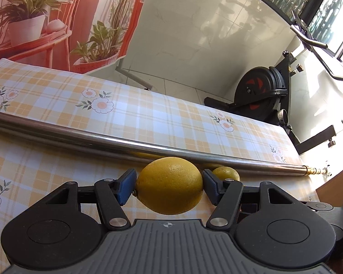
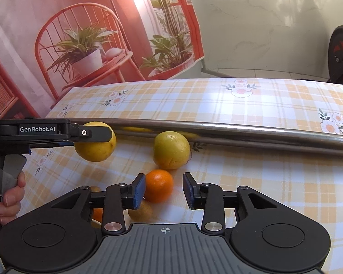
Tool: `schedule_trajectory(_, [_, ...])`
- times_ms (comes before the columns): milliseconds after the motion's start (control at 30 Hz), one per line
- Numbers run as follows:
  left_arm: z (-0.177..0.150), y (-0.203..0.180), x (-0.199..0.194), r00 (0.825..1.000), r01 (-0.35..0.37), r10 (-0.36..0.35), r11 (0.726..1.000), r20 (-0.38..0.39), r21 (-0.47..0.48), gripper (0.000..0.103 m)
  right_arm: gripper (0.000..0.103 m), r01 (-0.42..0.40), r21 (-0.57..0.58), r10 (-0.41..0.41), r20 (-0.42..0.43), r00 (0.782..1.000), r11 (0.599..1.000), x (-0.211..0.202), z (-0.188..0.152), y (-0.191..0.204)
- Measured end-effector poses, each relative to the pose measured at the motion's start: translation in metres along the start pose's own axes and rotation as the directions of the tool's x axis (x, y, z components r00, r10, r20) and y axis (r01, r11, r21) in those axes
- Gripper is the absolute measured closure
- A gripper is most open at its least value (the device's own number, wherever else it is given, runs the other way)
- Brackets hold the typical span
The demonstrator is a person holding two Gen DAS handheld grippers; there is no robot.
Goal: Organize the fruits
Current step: 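Grasp a large lemon with the left tool while the right tool grasps an orange, then carry the lemon with the left tool while the right tool carries the orange to the plate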
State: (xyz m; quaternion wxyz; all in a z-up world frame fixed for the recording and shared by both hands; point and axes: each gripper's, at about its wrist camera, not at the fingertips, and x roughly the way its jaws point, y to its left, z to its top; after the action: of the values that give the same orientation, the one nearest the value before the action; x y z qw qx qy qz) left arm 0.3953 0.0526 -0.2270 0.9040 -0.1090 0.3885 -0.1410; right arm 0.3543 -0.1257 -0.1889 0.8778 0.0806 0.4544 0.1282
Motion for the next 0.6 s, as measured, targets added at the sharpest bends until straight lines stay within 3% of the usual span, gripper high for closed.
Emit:
schedule_trajectory(300, [-0.013,-0.011,-0.039,0.999,0.02,-0.023,0.997,0.032,0.072,0.037,0.068,0.033,-0.017,-0.034,-0.048,0.998,0.999,0.02,-0.001,0.011])
schedule_trajectory(600, [-0.027,-0.026,-0.06,0.998,0.049,-0.053,0.987,0.021,0.156,0.037,0.071,0.048,-0.022,-0.047,0.03,0.998,0.999,-0.009,-0.007,0.017])
